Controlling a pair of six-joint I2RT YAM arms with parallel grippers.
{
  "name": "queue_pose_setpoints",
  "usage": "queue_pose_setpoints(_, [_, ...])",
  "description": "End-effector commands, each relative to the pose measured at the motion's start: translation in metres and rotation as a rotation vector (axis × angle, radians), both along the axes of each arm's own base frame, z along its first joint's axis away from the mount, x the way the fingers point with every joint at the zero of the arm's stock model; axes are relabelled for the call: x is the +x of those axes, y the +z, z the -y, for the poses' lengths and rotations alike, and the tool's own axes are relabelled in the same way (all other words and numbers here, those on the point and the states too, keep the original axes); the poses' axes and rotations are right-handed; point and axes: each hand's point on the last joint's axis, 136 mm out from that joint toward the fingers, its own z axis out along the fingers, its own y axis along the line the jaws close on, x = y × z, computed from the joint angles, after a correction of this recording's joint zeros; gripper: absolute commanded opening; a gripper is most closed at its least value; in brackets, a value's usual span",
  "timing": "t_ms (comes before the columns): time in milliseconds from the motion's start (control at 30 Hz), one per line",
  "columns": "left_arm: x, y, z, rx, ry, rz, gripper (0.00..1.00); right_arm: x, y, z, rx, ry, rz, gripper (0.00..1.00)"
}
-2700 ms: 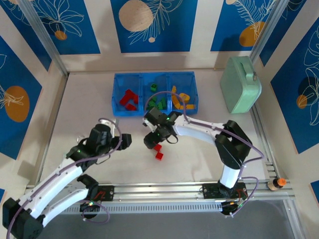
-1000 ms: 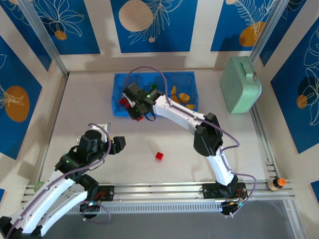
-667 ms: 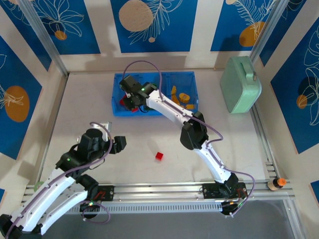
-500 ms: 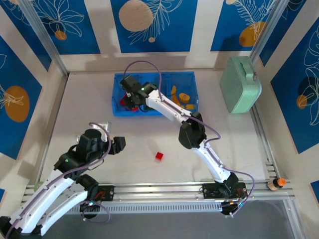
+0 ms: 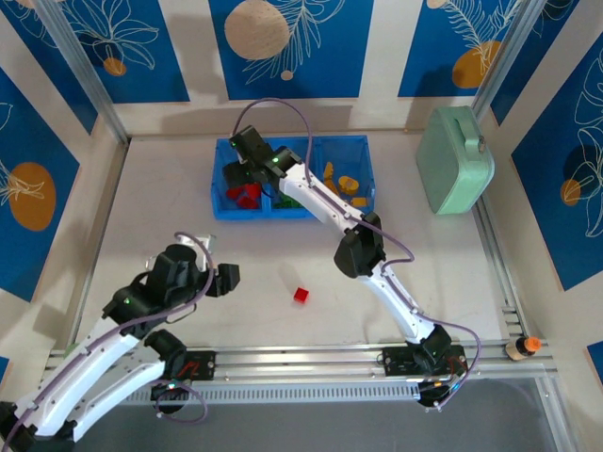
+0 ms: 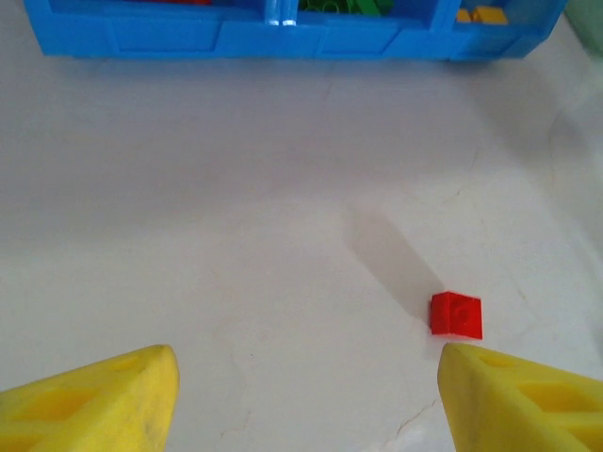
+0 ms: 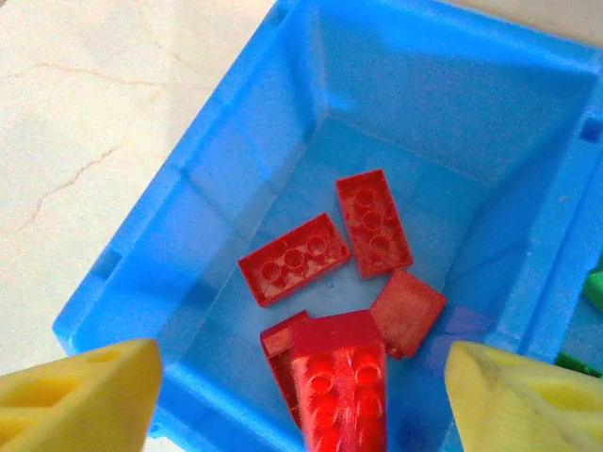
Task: Sort the legos into containers by color
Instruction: Place the lego in the container, then pick up the lego from the middle-left of the table.
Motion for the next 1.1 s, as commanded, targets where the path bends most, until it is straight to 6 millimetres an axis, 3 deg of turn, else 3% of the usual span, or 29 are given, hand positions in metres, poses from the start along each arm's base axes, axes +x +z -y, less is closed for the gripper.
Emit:
queue_pose_setpoints(0, [0.000,0.003,0.006,0.058,-0.040,-0.001,0.73,-0.003,0.037,0.012,0.020,-0.056,0.042,0.83])
queue_pose_setpoints(233, [0.004,-0.010,0.043,0.162,-0.154,-0.014,0.76,-0.044,0.094,0.050,0.043,-0.070,0.061,0.82])
queue_pose_setpoints(400, [0.004,-0.024,0.082,0.209,-0.252,-0.034,0.78,-0.083,0.117,0.091,0.065,-0.087,0.104,0.83])
queue_pose_setpoints(600, [0.004,-0.041,0.131,0.245,-0.363,-0.051,0.80,-0.129,0.097,0.155,0.061,-0.166,0.076,0.87])
queue_pose_setpoints(800, [0.005,-0.071,0.156,0.327,-0.411,-0.149,0.80,-0.170,0.047,0.215,0.046,-0.287,-0.019,0.87])
queue_pose_setpoints(1067, [-0.001,-0.106,0.179,0.395,-0.416,-0.248,0.77,-0.200,0.005,0.255,0.087,-0.375,-0.113,0.87])
